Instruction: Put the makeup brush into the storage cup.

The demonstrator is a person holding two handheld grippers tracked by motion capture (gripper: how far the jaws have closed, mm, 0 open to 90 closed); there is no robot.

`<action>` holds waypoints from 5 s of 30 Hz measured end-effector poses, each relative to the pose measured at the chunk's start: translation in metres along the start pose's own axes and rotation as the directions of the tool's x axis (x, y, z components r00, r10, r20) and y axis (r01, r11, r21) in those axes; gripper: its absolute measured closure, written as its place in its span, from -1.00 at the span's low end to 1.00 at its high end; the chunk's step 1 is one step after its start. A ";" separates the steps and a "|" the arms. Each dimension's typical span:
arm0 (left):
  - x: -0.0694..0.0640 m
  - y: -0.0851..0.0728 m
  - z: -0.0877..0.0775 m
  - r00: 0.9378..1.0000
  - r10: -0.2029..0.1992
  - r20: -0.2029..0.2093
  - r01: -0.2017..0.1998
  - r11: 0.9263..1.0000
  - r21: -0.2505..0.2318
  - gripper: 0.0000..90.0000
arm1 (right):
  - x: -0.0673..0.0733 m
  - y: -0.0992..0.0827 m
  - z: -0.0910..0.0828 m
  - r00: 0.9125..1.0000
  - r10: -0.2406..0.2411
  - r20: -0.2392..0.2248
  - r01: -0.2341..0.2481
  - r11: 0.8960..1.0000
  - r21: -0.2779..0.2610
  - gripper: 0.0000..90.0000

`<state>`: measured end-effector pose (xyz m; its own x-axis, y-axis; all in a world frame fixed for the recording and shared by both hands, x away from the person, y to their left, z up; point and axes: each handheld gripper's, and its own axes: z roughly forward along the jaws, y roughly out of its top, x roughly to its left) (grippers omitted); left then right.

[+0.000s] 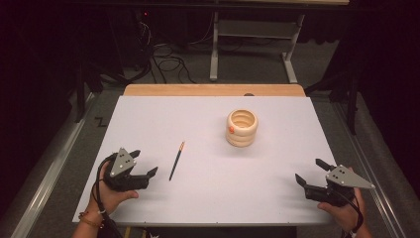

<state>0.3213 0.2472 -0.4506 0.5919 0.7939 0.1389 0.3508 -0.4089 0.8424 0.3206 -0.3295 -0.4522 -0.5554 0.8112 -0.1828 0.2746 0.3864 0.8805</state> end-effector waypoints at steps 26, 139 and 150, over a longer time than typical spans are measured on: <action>0.007 0.050 0.008 1.000 0.024 -0.017 -0.022 0.996 0.082 -0.49 | -0.001 -0.001 0.001 1.000 -0.010 0.007 0.010 1.000 0.012 -0.63; 0.013 0.087 0.162 0.958 -0.286 0.001 0.220 0.740 0.635 0.05 | 0.003 -0.005 0.006 0.998 -0.064 0.002 0.064 0.997 0.052 -0.61; 0.014 0.090 0.162 0.963 -0.269 -0.008 0.204 0.712 0.672 0.53 | 0.005 -0.006 0.007 0.997 -0.076 -0.004 0.076 0.995 0.070 -0.60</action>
<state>0.4782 0.1486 -0.4575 0.4700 0.8783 -0.0882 0.8583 -0.4314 0.2778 0.3222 -0.3248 -0.4611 -0.5775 0.7779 -0.2478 0.2853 0.4767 0.8314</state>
